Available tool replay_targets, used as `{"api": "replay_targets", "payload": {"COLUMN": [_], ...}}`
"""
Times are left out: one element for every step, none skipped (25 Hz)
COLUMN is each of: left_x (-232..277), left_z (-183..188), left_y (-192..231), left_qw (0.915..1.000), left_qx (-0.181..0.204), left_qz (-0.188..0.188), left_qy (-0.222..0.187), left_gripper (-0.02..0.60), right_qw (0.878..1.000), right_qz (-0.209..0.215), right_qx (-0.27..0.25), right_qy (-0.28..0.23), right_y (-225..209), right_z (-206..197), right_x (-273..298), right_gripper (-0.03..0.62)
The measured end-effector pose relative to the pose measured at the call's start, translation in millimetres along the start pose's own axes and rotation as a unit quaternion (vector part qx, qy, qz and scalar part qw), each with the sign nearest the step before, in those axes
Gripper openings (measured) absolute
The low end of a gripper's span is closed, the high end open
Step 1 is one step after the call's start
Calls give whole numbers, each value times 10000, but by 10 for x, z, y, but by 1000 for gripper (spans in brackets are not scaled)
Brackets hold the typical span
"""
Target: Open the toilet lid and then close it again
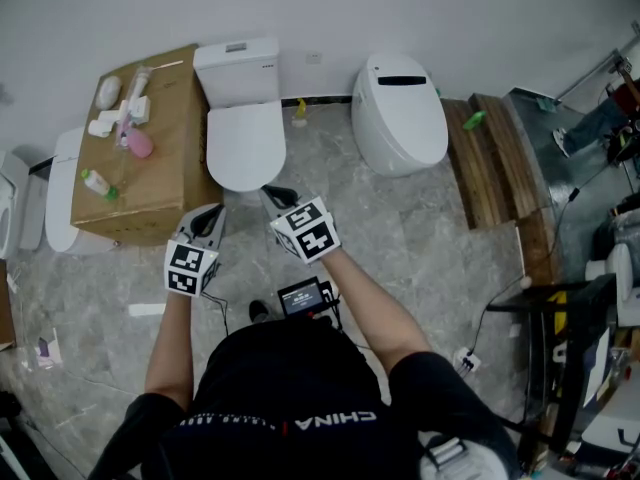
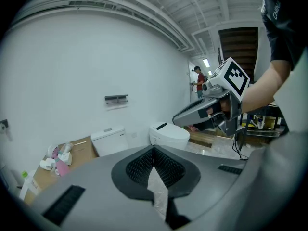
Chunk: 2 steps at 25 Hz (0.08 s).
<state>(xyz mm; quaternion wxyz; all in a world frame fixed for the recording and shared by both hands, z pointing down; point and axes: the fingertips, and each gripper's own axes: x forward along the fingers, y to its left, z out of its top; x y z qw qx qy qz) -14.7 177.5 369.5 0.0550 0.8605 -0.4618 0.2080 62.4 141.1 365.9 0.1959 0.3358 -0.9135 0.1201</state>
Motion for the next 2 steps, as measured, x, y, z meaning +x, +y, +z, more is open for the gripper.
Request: {"api": "replay_targets", "payload": {"left_x": [4, 7], "left_z": [-2, -4], "left_y": [9, 18], "left_qw": [10000, 10000], "left_qx": [-2, -4], "left_qz": [-2, -4], "left_qy": [2, 4], "left_gripper": [9, 9], "right_qw": [10000, 10000], "right_qz": [2, 5], "right_qx": [-5, -10], "right_qy": [0, 0], "right_y": [1, 1], "right_z": [6, 12], "right_x": [9, 19], "right_gripper": [15, 14]}}
